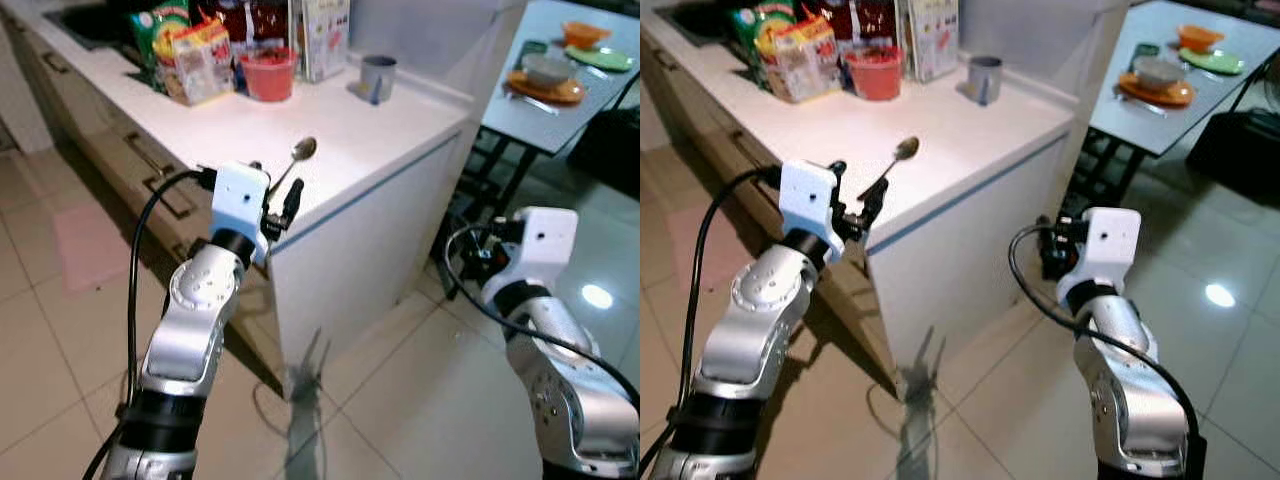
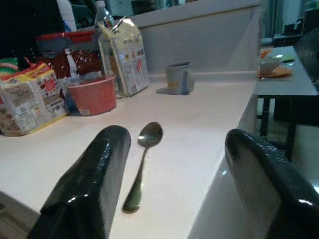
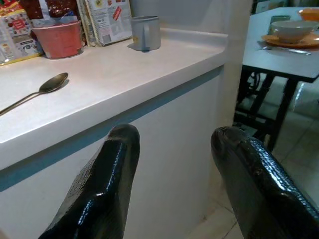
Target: Setting the table
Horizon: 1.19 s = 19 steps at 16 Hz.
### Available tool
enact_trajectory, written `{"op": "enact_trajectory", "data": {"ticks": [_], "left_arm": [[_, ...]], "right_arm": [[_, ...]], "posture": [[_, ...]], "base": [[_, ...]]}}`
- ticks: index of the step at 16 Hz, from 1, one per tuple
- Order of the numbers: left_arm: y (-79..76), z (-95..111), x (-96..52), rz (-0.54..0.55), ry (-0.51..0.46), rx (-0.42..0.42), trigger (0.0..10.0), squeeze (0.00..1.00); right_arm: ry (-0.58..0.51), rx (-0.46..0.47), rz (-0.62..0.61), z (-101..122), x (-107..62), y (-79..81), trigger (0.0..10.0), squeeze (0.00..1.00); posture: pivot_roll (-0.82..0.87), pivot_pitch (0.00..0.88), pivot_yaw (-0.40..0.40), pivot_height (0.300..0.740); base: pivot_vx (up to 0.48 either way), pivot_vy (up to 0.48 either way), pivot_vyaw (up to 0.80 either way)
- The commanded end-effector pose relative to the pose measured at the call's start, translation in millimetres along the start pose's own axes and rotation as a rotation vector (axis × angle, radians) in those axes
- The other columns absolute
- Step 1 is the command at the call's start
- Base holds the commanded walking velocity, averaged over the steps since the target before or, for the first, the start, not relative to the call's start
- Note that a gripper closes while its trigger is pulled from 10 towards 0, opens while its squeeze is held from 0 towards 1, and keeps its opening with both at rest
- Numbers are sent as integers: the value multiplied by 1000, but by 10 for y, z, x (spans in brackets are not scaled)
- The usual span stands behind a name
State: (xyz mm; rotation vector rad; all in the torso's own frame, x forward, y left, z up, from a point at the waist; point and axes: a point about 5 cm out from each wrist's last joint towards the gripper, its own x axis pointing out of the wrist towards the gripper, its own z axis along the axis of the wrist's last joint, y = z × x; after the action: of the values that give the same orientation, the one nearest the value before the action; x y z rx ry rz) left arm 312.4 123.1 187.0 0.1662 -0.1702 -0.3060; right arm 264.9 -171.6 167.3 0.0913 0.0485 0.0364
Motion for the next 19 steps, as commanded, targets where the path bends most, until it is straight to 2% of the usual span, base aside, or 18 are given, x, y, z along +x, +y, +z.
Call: {"op": "enact_trajectory", "data": {"ticks": [1, 9, 13, 19], "left_arm": [[31, 29, 21, 9, -3, 17, 10000, 1000], [-15, 14, 38, -30, 3, 14, 10000, 1000], [-10, 19, 48, -36, 1, 13, 10000, 1000], [-2, 16, 61, -42, 1, 19, 10000, 1000]], "right_arm": [[-19, 4, 15, 40, 8, 17, 10000, 0], [-11, 3, 16, 16, -26, 19, 10000, 0], [-4, 9, 6, -1, -32, 1, 10000, 0], [-5, -2, 21, -4, -22, 26, 10000, 0]], "posture": [[-65, 0, -2, 740], [-74, 0, 11, 740], [-75, 0, 15, 740], [-74, 0, 16, 740]], "base": [[315, 0, 0], [322, 0, 0], [329, 0, -666], [347, 0, 0]]}}
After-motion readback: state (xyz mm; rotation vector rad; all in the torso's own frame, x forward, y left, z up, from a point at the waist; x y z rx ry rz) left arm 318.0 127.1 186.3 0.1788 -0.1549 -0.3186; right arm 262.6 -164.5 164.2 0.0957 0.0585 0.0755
